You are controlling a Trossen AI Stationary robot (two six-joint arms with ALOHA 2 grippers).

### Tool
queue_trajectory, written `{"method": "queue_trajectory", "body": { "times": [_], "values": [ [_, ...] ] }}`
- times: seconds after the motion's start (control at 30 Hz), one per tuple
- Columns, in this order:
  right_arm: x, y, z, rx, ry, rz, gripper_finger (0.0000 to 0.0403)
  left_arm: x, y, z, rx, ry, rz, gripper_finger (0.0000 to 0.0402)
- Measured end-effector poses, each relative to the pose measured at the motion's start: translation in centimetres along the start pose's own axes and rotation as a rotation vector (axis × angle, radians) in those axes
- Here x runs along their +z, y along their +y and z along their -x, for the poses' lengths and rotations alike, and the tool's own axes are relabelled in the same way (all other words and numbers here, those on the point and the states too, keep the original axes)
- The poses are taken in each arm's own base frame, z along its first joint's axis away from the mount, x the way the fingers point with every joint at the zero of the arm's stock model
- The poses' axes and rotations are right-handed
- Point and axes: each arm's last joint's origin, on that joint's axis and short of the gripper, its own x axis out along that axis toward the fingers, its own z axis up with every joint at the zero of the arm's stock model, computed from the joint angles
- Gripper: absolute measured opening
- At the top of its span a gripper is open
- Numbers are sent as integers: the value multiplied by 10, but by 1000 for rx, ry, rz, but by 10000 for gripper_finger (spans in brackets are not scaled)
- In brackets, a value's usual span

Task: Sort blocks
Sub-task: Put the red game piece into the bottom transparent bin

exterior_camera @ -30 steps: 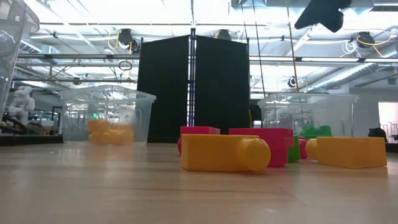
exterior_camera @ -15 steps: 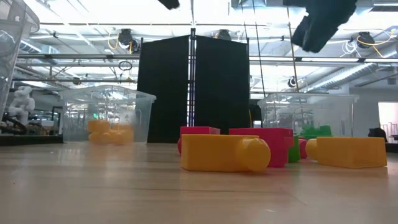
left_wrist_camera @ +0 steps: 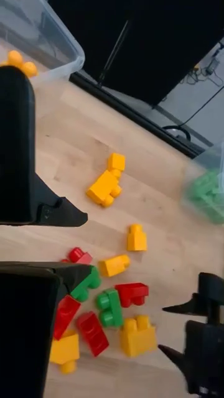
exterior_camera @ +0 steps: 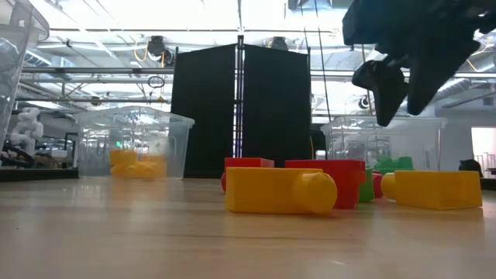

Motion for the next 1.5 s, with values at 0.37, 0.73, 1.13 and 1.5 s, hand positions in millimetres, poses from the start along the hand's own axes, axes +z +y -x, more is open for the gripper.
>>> {"method": "queue_trajectory", "body": {
  "times": [0.37, 0.73, 1.13, 1.5],
  "values": [
    [-13, 7, 0, 2, 113, -79, 194, -3, -7, -19, 58, -6, -15, 0],
    [-30, 18, 9, 14, 233, -100, 53, 19, -47, -62, -109, -117, -184, 0],
    [-69, 3, 97, 83, 29, -274, 6, 6, -90, -152, -367, 20, -446, 0],
    [-91, -9, 130, 107, -121, -301, 116, 5, -88, -179, -554, 15, -693, 0]
  ]
}}
